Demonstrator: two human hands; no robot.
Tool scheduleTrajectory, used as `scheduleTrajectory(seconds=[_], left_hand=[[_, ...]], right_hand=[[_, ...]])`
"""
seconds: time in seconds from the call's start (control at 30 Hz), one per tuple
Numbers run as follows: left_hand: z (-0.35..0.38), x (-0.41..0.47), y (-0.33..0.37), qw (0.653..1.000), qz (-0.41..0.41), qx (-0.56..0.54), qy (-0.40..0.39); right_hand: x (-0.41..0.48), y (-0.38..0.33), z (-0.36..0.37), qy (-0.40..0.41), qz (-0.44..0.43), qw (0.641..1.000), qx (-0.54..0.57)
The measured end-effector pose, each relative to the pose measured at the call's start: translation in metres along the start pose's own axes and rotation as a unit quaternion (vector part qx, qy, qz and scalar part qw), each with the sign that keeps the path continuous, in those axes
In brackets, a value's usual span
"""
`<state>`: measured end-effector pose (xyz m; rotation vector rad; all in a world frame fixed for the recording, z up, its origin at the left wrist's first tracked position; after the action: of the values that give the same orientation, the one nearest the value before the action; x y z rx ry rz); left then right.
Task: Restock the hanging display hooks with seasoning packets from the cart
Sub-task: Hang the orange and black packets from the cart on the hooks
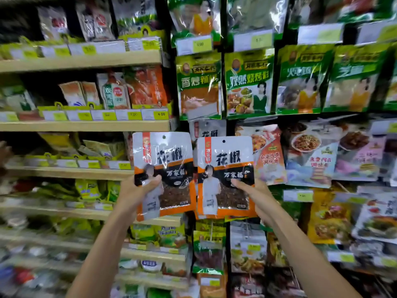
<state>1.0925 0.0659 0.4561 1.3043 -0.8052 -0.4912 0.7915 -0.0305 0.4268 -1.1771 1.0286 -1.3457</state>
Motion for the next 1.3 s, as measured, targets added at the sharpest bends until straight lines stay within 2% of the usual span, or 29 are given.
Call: scheduleTrajectory(seconds=[0.23,0.63,0.87,1.3], left_hand=[[-0.004,0.034,0.005,0.999,0.001,0.005,0.050],[0.022,0.060,0.000,1.000,0.006,0.006,0.027],[0.028,0.087,-0.002,1.000,0.006,-0.007,0.004],[0.029,0.102,-0.012,1.000,0.001,-0.005,-0.024]], right_hand=[[0.064,0.004,0.040,-0.019,0.017,1.000,-0.007],[0.119,0.008,0.070,-0.057,0.017,0.998,0.003],[0.133,0.016,0.080,-0.035,0.012,0.999,-0.011],[0.144,0.032,0.077,0.017,0.055,0.998,-0.004]])
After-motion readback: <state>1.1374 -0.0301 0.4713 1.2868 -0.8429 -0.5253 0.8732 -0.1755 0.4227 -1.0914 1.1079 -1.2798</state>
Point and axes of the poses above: each hand's wrist, its own x-axis towards the middle knuckle, its own z-axis out of the palm, y = z × x, the point moved 7 cm from there along x, towards the middle knuckle, and after that the axes turned 14 degrees about y, right-handed, at the moved point
